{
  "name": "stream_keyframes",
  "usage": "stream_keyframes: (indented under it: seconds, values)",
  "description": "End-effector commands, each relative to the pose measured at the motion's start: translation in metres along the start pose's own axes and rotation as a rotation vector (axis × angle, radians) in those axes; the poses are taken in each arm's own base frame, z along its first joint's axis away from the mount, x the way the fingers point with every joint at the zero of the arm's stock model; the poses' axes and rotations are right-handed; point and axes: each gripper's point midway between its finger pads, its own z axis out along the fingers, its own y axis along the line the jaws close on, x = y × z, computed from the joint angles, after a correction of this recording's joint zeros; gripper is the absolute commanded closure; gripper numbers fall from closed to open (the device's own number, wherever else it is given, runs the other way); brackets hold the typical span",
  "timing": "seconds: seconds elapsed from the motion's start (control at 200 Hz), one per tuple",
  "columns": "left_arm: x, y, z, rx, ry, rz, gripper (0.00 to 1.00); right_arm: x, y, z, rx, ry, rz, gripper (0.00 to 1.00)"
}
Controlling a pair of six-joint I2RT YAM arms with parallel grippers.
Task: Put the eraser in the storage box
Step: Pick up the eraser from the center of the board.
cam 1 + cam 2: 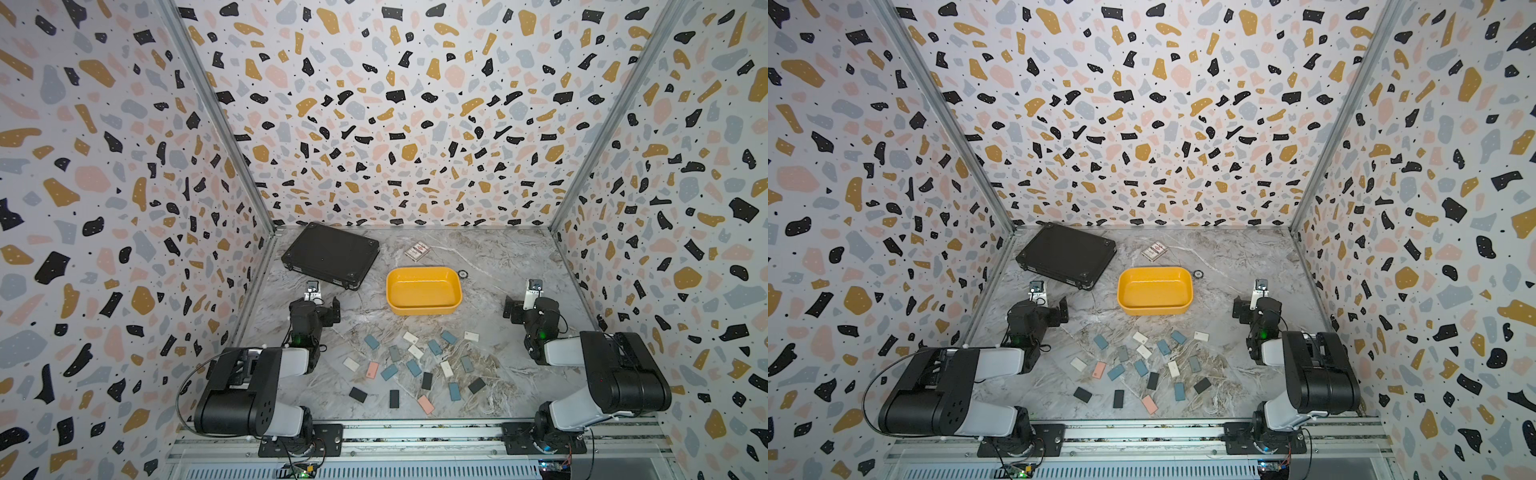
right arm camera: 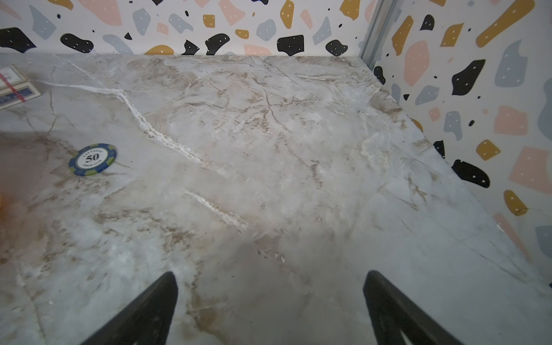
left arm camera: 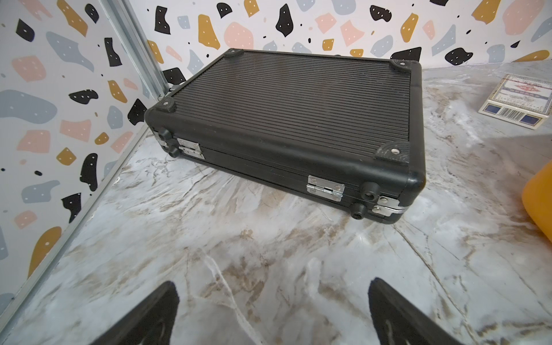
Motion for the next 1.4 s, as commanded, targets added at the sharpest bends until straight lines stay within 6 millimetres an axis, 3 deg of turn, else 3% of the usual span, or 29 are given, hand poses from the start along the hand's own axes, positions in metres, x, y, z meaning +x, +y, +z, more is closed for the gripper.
stream_keyframes:
  seconds: [0.0, 0.09, 0.165, 0.325, 0.421, 0.941, 1.041, 1.096, 1.161, 1.241, 1.337, 1.397]
  values:
    - [-0.017, -0.001, -0.001, 0.008, -0.057, -0.006, 0.0, -0.013, 0.009, -0.008, -0.053, -0.079, -0.023, 0.0]
    - [-0.016, -0.013, -0.014, 0.081, -0.121, 0.019, 0.01, -0.013, 0.0, -0.019, -0.008, -0.14, -0.002, 0.0]
    - [-0.017, -0.011, -0.023, 0.074, -0.175, 0.017, 0.01, -0.011, -0.011, -0.017, 0.056, -0.122, 0.025, 0.0]
    - [-0.018, -0.002, -0.008, 0.015, -0.103, -0.01, 0.01, -0.01, -0.003, 0.002, 0.019, -0.014, 0.001, 0.0]
    - [-0.017, 0.009, 0.003, -0.052, -0.031, -0.03, 0.0, -0.01, -0.003, 0.001, 0.018, -0.022, 0.005, 0.0]
    - [-0.017, 0.013, 0.002, -0.063, -0.045, -0.046, 0.01, -0.01, -0.002, 0.002, -0.003, -0.02, 0.005, 0.0]
    - [-0.03, 0.022, -0.005, -0.111, -0.039, -0.069, 0.0, -0.014, -0.012, -0.004, 0.055, -0.046, 0.035, 0.0]
    - [-0.043, 0.029, -0.008, -0.146, -0.018, -0.074, 0.0, -0.021, -0.018, -0.009, 0.084, -0.062, 0.045, 0.0]
    - [-0.061, 0.023, -0.01, -0.104, 0.014, -0.059, 0.0, -0.032, -0.019, -0.018, 0.091, -0.062, 0.039, 0.0]
    - [-0.081, 0.033, -0.012, -0.153, 0.018, -0.187, 0.0, -0.052, -0.025, -0.035, 0.168, -0.087, 0.027, 0.0]
    - [-0.081, 0.056, -0.016, -0.242, 0.076, -0.396, 0.01, -0.099, -0.026, -0.058, 0.177, -0.168, 0.136, 0.0]
    - [-0.085, 0.056, -0.017, -0.18, 0.119, -0.473, 0.01, -0.129, -0.023, -0.071, 0.168, -0.166, 0.171, 0.0]
